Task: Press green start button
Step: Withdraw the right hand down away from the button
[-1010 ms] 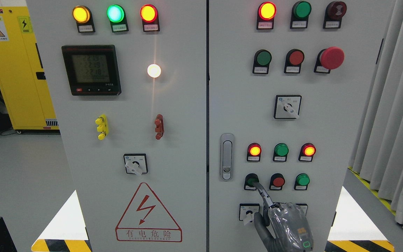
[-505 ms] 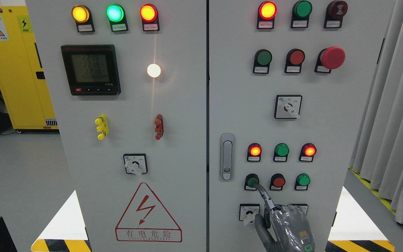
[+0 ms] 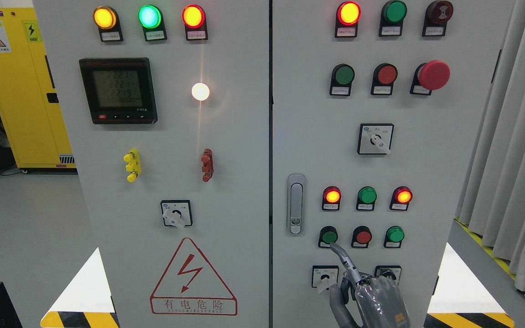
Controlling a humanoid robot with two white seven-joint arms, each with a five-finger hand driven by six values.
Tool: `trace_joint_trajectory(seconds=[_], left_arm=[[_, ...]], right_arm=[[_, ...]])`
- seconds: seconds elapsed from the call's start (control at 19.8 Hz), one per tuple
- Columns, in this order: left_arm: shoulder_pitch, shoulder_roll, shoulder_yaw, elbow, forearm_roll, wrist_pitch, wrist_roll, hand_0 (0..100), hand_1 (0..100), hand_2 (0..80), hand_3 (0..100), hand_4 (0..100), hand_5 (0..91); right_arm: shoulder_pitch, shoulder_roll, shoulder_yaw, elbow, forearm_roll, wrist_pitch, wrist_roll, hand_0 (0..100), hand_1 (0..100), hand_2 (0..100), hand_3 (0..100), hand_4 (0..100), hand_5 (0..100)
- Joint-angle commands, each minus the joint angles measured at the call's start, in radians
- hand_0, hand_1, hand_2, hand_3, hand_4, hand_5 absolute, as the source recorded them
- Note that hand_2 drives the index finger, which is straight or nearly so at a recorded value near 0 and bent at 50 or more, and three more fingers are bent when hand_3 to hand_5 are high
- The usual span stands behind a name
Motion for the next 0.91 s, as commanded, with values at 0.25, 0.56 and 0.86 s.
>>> trace_joint_trajectory(seconds=[0.25,0.56,0.86], left_arm=[[0.001,0.000,0.000,0.001,0.000,0.001,0.000,12,56,0.0,0,0,0.0],[0.000,0.000,0.000,0.001,0.000,0.001,0.000,12,56,0.0,0,0,0.0],[0.000,0.000,0.000,0.001,0.000,0.001,0.000,12,56,0.0,0,0,0.0]], right_arm=[[0.103,-0.012,0.105,-0.145,-0.586,0.021,0.035,75,79,0,18,24,21],[0.110,-0.014,0.109,-0.156,-0.612,0.033,0.037,75,74,0,12,17,13],[0.116,-0.014,0.119,-0.157,-0.600,0.033,0.039,68,74,0,12,17,12]])
